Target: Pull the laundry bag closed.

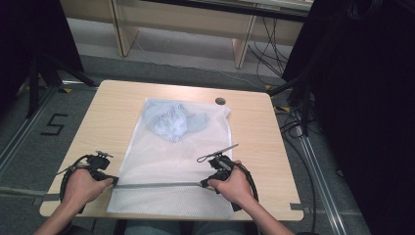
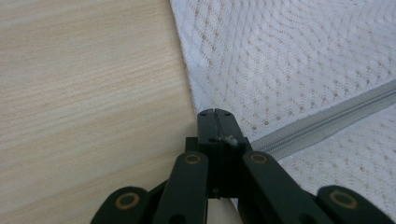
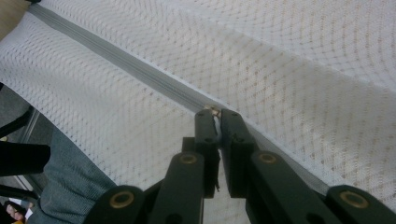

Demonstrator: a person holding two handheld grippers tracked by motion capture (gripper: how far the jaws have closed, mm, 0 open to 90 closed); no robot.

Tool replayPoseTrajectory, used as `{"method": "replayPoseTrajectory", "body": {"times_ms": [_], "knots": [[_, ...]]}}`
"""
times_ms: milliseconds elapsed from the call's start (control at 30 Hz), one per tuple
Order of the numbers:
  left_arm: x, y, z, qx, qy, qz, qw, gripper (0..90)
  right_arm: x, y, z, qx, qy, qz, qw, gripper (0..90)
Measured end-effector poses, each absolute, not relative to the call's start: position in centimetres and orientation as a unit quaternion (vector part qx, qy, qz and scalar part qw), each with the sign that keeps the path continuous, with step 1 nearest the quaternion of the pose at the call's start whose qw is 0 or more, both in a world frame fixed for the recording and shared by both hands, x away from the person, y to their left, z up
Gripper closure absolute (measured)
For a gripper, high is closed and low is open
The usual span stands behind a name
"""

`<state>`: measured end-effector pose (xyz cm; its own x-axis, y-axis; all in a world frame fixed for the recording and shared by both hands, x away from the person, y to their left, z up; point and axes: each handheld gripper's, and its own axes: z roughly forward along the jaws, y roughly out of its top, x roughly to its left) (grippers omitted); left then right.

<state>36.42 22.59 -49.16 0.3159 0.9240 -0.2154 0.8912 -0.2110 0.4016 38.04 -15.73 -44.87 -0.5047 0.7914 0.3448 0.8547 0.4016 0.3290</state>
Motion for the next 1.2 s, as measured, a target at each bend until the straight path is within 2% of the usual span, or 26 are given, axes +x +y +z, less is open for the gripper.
{"method": "replayPoseTrajectory", "body": {"times_ms": [1200], "knots": [[36.4,22.6,-49.2,0.778,0.583,0.035,0.231,89.8,38.0,-17.2,-44.6,-0.495,-0.832,-0.244,0.059,86.9]]}}
